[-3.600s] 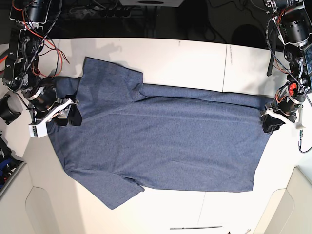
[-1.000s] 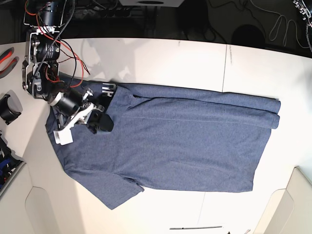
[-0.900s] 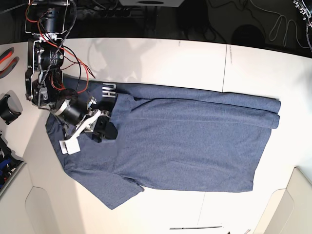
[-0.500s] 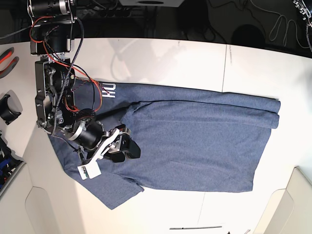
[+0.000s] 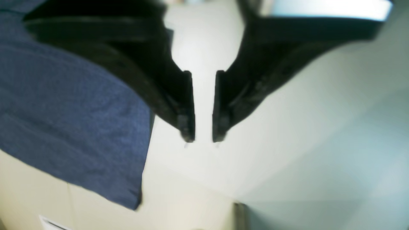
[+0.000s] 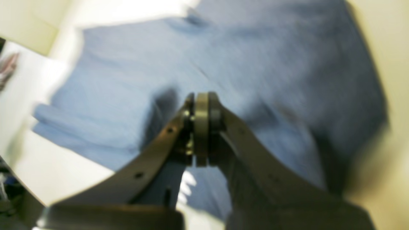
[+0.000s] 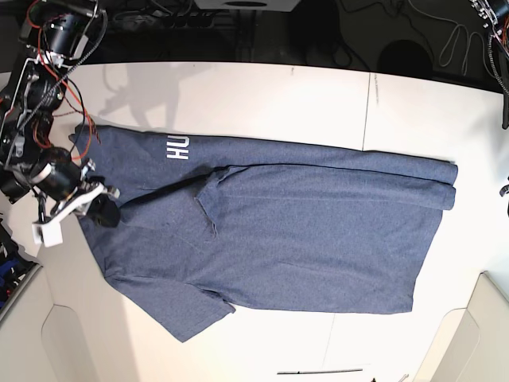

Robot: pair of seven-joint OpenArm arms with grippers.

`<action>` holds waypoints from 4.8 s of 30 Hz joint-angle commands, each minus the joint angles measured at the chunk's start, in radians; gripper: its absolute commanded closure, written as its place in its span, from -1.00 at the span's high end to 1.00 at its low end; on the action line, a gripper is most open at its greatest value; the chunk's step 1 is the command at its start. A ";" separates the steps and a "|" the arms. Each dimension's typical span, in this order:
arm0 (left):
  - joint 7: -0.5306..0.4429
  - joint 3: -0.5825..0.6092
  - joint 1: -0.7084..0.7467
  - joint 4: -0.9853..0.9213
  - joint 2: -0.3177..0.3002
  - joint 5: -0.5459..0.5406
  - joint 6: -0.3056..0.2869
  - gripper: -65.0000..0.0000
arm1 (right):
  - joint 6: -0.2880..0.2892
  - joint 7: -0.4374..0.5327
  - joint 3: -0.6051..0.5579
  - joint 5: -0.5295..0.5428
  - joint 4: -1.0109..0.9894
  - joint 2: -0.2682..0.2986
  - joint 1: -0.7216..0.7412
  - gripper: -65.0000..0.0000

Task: Layout the t-shirt on the table in an organized manner, then fold the t-shirt properly
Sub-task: 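Grasp the shirt side with the right gripper and pull it toward the robot, then move the right gripper along the shirt side to the hem corner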

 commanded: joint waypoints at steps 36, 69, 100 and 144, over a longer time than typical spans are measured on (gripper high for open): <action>0.052 0.406 -0.002 -0.099 0.085 0.215 0.060 -1.00 | -0.216 0.325 -0.196 -0.537 -0.111 0.127 -0.186 -1.00; 0.095 0.159 0.429 0.219 0.098 0.018 0.044 -1.00 | -0.204 0.214 -0.194 -0.424 0.109 0.208 -0.480 -1.00; 0.159 0.207 0.356 0.180 0.150 0.065 0.049 -1.00 | -0.204 0.217 -0.194 -0.425 0.111 0.208 -0.477 -1.00; -0.039 0.193 0.351 0.505 0.150 0.043 0.048 -1.00 | 0.034 0.345 -0.223 -0.243 -1.019 0.210 0.715 -0.02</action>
